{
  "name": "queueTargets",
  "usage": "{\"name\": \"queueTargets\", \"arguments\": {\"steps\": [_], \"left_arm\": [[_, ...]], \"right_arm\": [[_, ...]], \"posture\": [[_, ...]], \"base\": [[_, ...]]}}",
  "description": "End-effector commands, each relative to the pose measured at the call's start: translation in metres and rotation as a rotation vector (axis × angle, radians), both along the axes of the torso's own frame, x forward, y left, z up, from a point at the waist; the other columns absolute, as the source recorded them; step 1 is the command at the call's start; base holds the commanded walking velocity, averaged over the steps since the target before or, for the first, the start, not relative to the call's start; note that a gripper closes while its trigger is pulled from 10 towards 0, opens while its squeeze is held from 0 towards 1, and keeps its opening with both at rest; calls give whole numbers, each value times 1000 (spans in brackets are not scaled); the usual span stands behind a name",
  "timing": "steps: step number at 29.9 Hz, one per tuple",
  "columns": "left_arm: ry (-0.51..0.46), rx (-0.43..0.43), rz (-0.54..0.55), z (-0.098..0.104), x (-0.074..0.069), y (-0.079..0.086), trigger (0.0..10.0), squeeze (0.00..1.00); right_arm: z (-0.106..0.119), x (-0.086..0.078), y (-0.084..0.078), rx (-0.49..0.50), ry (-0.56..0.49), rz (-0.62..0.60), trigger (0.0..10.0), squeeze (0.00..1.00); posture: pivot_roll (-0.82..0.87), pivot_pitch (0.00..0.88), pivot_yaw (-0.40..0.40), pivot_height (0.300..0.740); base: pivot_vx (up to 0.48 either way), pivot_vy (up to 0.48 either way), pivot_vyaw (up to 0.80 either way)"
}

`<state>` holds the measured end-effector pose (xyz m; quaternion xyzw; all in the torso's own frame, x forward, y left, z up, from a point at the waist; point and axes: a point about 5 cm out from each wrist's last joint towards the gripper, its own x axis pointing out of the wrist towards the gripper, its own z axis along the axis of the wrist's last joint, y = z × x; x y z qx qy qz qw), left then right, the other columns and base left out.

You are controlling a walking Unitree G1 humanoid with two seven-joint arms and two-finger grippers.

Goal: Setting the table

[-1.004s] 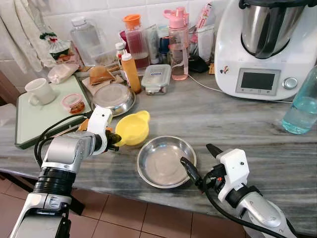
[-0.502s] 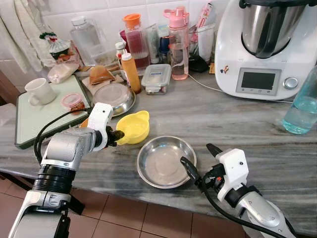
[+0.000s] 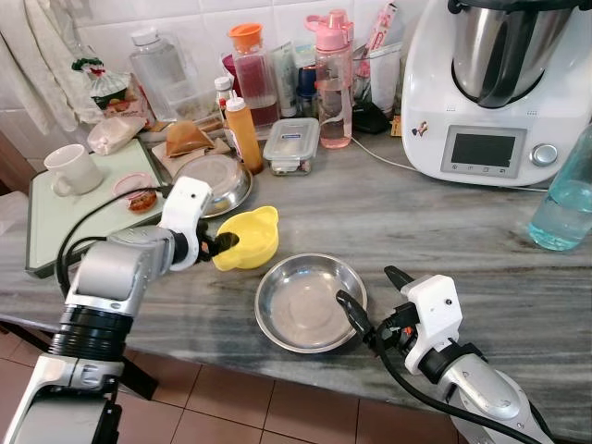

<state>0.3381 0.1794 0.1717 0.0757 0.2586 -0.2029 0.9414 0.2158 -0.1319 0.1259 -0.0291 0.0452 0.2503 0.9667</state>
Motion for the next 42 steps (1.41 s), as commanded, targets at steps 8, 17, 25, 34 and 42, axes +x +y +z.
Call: {"name": "queueTargets", "arguments": {"steps": [8,17,25,34,42], "left_arm": [[-297,-84,138,30,-5,8,10000,1000],[-567,-177,148,17,-37,-21,10000,1000],[-697,-62,258,3,-61,-5,10000,1000],[-592,33,222,-38,-73,-4,10000,0],[-622,1,235,-34,-69,-11,10000,0]], "right_arm": [[2,6,2,6,-13,20,10000,0],[3,11,-2,0,-38,-11,10000,0],[8,16,-17,-11,-85,-126,10000,0],[10,21,-24,-20,-104,-190,10000,0],[9,21,-25,-12,-98,-215,10000,0]], "posture": [[-36,0,118,740],[-46,0,110,740],[-46,0,93,740],[-50,0,88,740],[-58,0,97,740]], "base": [[0,0,0],[0,0,0],[0,0,0],[0,0,-131],[0,0,-793]]}}
